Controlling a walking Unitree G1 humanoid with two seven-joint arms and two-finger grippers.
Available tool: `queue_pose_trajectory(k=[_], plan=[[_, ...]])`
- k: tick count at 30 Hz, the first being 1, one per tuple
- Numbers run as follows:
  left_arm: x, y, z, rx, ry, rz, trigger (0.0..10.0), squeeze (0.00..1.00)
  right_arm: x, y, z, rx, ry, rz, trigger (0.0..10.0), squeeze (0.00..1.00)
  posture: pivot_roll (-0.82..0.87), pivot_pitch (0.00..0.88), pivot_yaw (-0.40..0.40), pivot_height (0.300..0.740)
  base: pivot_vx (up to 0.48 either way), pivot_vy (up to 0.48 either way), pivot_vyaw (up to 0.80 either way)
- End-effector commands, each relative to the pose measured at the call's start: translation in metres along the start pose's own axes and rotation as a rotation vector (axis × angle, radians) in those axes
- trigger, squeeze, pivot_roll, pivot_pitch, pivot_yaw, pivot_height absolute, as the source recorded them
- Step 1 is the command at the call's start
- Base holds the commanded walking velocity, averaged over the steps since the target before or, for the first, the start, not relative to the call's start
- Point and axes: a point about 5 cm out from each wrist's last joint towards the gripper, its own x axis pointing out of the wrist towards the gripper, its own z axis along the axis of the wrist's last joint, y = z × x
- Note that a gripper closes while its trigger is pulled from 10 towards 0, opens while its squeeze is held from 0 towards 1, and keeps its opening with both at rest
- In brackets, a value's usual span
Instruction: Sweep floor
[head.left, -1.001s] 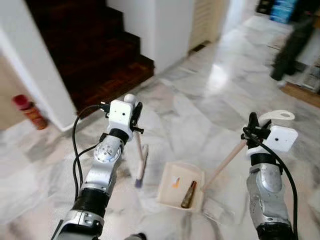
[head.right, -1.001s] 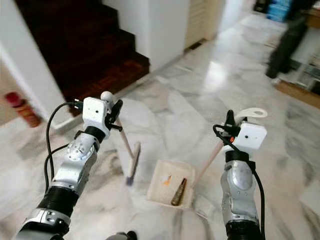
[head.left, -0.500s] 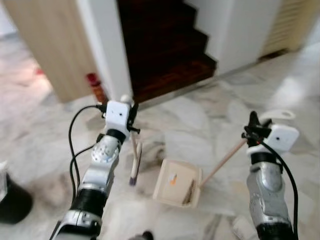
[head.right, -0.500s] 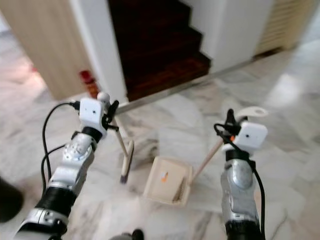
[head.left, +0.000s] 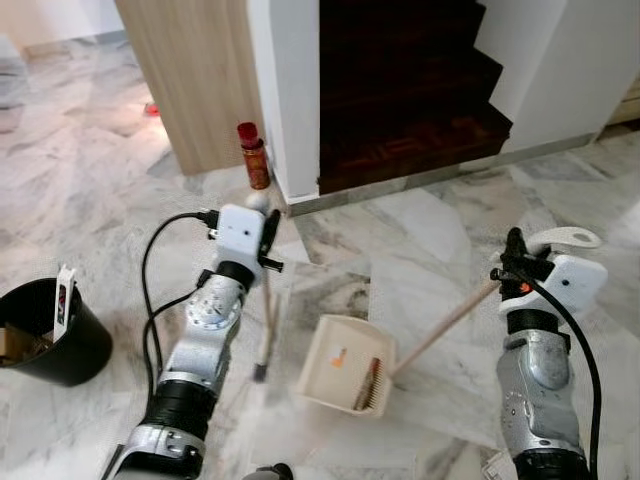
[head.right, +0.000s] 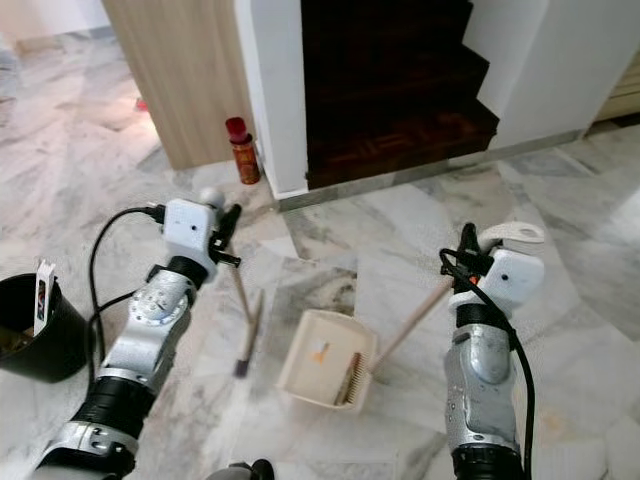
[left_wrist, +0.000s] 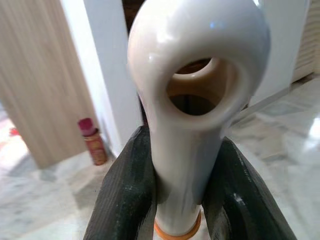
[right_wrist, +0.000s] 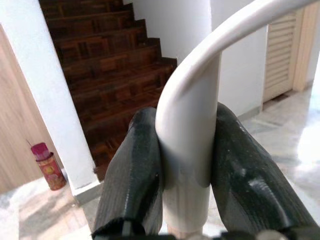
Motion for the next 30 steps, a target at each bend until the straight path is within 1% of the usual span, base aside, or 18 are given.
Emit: queue_pose_trajectory(k=[1, 3, 6, 24, 30], plan=[[0.0015, 0.0026, 0.0132, 0.023, -0.052, 0.008, 10.0, 0.0, 0.0044, 0.0012, 0.0133, 0.016, -0.061, -0.001, 10.0, 0.0, 0.07, 0.139, -0.02, 0.74, 0.0, 0.0, 0.0], [0.0015, 0.0023, 0.0131, 0.022, -0.05, 0.008, 10.0, 0.0, 0.0047, 0.0022, 0.0143, 0.003, -0.067, 0.008, 10.0, 0.0, 0.07, 0.14, -0.021, 0.74, 0.0, 0.0, 0.0], [0.0014, 0.0023, 0.013, 0.022, -0.049, 0.008, 10.0, 0.0, 0.0047, 0.003, 0.0149, 0.001, -0.071, 0.014, 10.0, 0.0, 0.07, 0.14, -0.022, 0.74, 0.0, 0.0, 0.48], [0.0002, -0.0004, 0.0118, 0.007, -0.044, 0.015, 10.0, 0.0, 0.0059, 0.0038, 0.0148, -0.01, -0.062, 0.026, 10.0, 0.0, 0.06, 0.126, -0.027, 0.74, 0.0, 0.0, 0.8], [-0.0008, -0.0012, 0.0115, 0.004, -0.043, 0.019, 10.0, 0.0, 0.0063, 0.0019, 0.0151, 0.008, -0.063, 0.018, 10.0, 0.0, 0.06, 0.118, -0.031, 0.74, 0.0, 0.0, 0.08]])
